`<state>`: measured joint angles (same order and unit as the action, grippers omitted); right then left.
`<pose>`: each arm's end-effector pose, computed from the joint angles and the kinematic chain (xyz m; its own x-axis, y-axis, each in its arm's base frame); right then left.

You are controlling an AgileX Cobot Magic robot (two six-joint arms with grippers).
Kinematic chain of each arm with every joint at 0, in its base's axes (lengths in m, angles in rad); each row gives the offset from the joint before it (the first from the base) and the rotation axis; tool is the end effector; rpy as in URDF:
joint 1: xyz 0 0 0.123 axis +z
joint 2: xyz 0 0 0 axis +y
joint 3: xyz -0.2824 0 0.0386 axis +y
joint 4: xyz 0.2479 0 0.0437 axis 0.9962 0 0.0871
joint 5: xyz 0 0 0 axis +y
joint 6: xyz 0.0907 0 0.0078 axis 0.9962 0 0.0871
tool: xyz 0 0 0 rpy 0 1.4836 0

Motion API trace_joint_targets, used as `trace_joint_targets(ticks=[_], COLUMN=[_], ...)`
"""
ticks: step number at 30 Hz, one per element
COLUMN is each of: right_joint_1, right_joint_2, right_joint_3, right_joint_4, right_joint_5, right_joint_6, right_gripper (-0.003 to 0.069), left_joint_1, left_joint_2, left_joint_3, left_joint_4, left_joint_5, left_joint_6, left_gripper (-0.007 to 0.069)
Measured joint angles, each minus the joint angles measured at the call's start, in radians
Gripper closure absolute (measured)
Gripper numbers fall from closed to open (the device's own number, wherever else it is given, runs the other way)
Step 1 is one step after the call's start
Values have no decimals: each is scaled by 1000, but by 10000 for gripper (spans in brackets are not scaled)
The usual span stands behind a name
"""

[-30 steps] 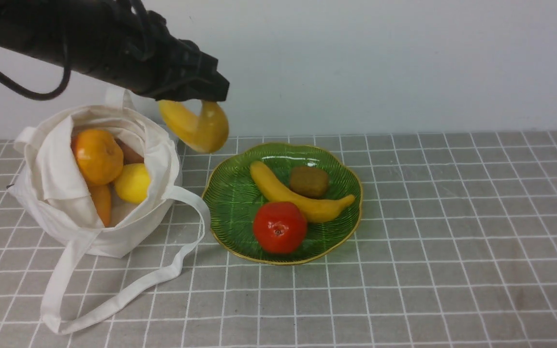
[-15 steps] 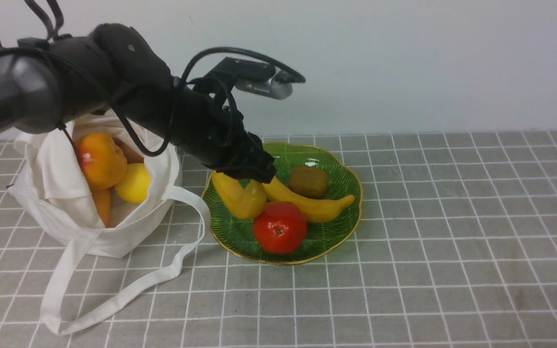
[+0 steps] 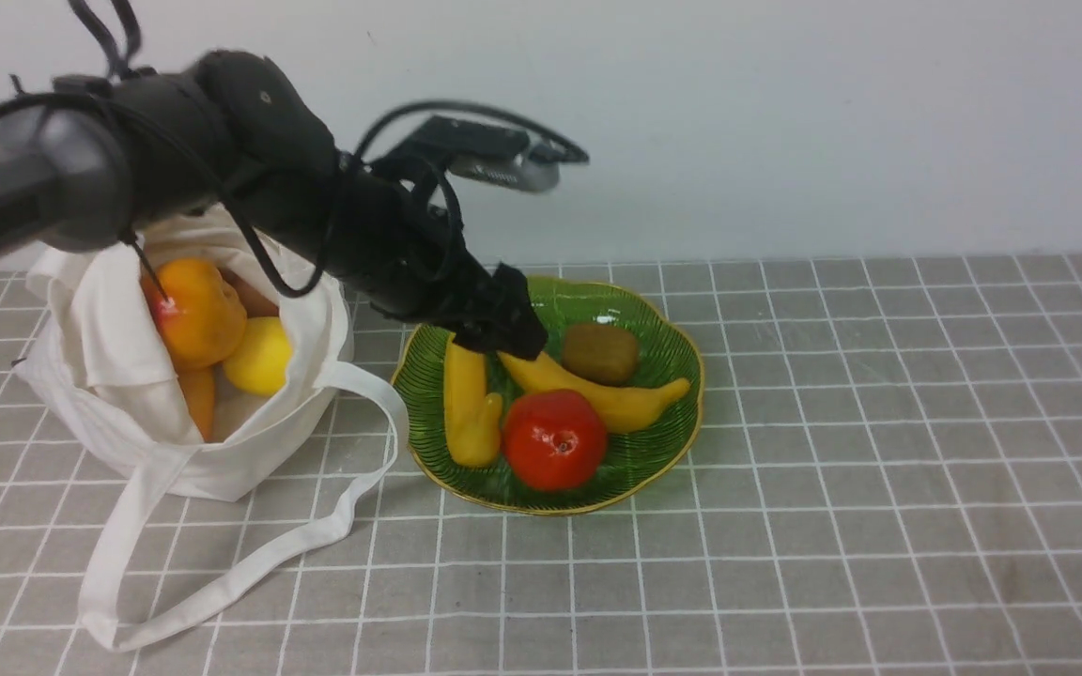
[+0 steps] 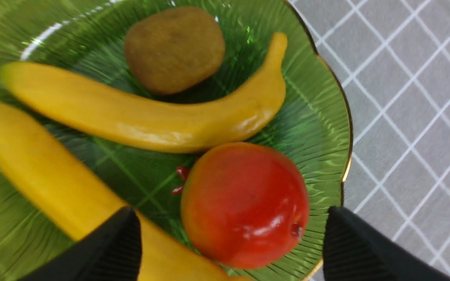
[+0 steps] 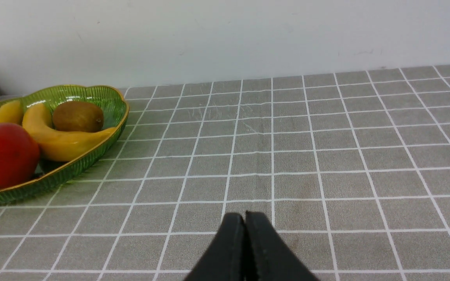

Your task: Take the fruit out of the bag on the grey coffee tablecloth and place them on the plate.

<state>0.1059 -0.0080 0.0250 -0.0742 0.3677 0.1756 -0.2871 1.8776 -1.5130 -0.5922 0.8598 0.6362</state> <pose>0.0529 0.0032 0.1721 -0.2975 0.0751 -0.9518 -0.0490 0.9944 0.0938 0.3829 -0.1532 0.2616 -0.7070 0.4173 -0.5709 0.6321 0.7349 -0.2457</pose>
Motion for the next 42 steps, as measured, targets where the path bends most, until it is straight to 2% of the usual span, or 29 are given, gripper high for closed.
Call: trace_joint_targets(ticks=[1,3,6,8,10,14,18,22,29,35,42], right_joint_1=[0,0,0,0,0,0,0,0,0,0,0], right_joint_2=[0,0,0,0,0,0,0,0,0,0,0], right_joint_3=[0,0,0,0,0,0,0,0,0,0,0], right_joint_4=[0,0,0,0,0,0,0,0,0,0,0], right_joint_5=[0,0,0,0,0,0,0,0,0,0,0], right_joint_6=[0,0,0,0,0,0,0,0,0,0,0], right_gripper=[671,671,671,671,671,671,671,671,671,671,671], left_joint_1=[6,29,48,55,55,55,55,55,55,55,55], left_joint_2=[-24,-125,-247,-334,-438,-600,-798,-1044,-1354,-1546,-1676], left_joint_3=[-7,-24,-25,-25,-25,2,144,400,746,879,913], left_joint_4=[16,79,159,217,267,291,296,296,271,231,242], left_joint_5=[14,39,54,62,86,93,20,-120,-224,-235,-235], left_joint_6=[-40,-152,-219,-244,-279,-318,-332,-337,-337,-337,-334], left_gripper=[92,245,452,552,609,629,632,632,632,632,632])
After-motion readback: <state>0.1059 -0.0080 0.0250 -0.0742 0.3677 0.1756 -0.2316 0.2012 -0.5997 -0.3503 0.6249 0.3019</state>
